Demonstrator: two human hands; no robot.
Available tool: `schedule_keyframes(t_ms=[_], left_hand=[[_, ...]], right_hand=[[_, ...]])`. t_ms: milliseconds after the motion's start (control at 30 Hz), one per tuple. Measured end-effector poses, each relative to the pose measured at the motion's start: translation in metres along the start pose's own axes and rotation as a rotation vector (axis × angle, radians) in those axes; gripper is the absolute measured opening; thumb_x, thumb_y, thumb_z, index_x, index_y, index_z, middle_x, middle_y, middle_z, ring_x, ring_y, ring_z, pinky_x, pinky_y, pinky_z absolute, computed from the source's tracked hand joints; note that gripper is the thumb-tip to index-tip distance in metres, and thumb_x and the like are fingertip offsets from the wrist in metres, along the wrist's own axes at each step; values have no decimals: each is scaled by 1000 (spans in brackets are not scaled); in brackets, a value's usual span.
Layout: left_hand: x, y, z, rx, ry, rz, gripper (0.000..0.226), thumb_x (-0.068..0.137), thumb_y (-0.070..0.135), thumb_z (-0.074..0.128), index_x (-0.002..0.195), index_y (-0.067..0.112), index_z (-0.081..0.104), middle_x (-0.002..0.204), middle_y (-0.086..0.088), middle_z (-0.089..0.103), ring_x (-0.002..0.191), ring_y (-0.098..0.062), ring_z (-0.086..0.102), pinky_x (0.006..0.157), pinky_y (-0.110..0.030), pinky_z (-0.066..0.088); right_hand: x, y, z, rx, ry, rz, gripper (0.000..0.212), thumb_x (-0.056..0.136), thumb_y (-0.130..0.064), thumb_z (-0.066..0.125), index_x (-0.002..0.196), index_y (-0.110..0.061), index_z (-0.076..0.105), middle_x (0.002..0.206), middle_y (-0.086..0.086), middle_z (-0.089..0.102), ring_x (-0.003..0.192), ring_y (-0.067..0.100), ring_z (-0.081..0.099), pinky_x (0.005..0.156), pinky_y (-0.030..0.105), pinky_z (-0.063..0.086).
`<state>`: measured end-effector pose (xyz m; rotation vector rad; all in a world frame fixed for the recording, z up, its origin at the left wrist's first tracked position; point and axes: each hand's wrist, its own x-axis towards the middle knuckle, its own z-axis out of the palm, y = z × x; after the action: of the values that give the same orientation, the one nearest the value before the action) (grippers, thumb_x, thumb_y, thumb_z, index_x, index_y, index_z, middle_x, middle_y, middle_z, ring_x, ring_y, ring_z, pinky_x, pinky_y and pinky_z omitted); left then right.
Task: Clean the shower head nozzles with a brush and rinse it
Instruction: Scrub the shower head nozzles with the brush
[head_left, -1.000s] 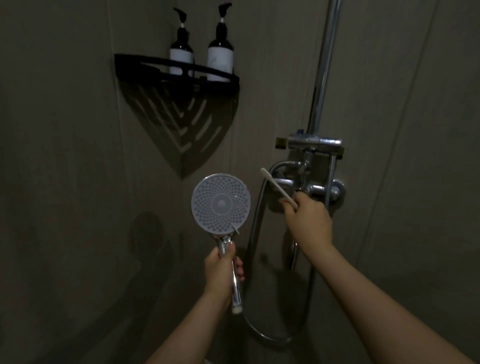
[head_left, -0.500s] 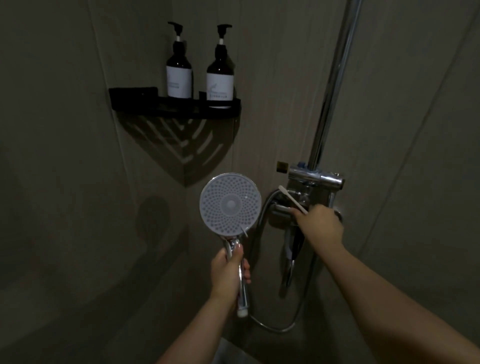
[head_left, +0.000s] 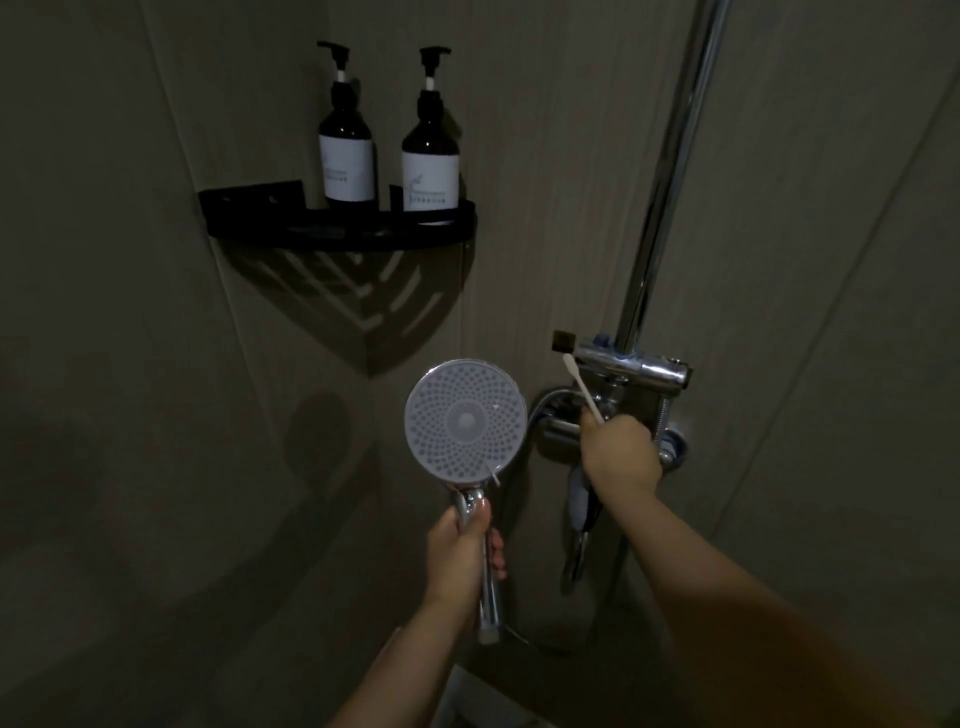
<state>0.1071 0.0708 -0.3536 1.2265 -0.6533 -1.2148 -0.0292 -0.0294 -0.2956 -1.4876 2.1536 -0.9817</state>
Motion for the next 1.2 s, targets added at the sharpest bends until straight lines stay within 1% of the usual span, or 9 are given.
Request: schedule_keyframes(t_ms=[100, 200, 300, 367, 500, 700, 933, 1100, 1200], left_hand=[[0, -5, 1, 0, 10, -17, 21, 94, 18, 49, 74, 11, 52, 52, -5, 49, 39, -12, 45, 38, -21, 40], [5, -5, 2, 4, 8, -15, 21, 93, 17, 50, 74, 12, 53, 49, -3, 50, 37, -11, 45, 38, -21, 39], [7, -3, 5, 1, -2, -11, 20, 93, 18, 50, 74, 12, 53, 49, -2, 50, 38, -12, 45, 39, -22, 40], [7, -2, 6, -7, -7, -6, 20, 93, 18, 50, 74, 12, 52, 48, -2, 50, 38, -12, 45, 40, -22, 39], [8, -2, 7, 10, -7, -2, 20, 93, 17, 50, 74, 12, 53, 48, -1, 50, 37, -10, 45, 40, -22, 40], [7, 1, 3, 33, -1, 0, 20, 93, 17, 50, 75, 11, 53, 52, -4, 51, 38, -11, 46, 40, -23, 40], [5, 3, 5, -2, -4, -8, 21, 94, 16, 50, 73, 12, 52, 47, -1, 50, 37, -11, 45, 41, -23, 39], [2, 3, 0, 1, -9, 8, 21, 93, 16, 50, 74, 11, 52, 48, -3, 50, 38, -13, 46, 41, -23, 39], [-1, 5, -4, 13, -1, 23, 20, 93, 16, 50, 74, 11, 52, 52, -5, 50, 39, -13, 46, 41, -22, 40]], right_hand=[[4, 2, -4, 86, -38, 58, 48, 91, -45, 48, 96, 0, 65, 83, 13, 60, 79, 31, 59, 67, 31, 42], [11, 6, -6, 554, -194, 200, 41, 90, -41, 52, 99, -2, 63, 70, 10, 66, 64, 24, 64, 60, 30, 46], [14, 15, -11, 904, -468, 287, 28, 95, -35, 45, 93, -9, 56, 91, 13, 69, 26, 4, 38, 30, 14, 28], [14, 21, -16, 1079, -622, 321, 30, 98, -35, 38, 93, -10, 53, 102, 13, 67, 25, 2, 29, 26, 13, 22], [15, 23, -24, 1118, -692, 372, 30, 99, -32, 35, 92, -8, 52, 59, 0, 61, 26, 2, 29, 26, 14, 23], [13, 4, -24, 965, -544, 434, 28, 97, -24, 36, 77, -9, 49, 57, 0, 44, 29, 4, 30, 27, 15, 22], [9, -12, -12, 780, -178, 444, 13, 86, -18, 55, 93, -8, 60, 64, 5, 59, 53, 15, 53, 43, 24, 36], [-2, -17, -12, 542, 21, 295, 29, 85, -14, 59, 108, 3, 62, 103, 18, 66, 96, 33, 64, 68, 29, 44], [-10, -21, -10, 310, 80, 202, 29, 85, -16, 59, 105, 4, 64, 104, 20, 67, 95, 34, 64, 68, 30, 45]])
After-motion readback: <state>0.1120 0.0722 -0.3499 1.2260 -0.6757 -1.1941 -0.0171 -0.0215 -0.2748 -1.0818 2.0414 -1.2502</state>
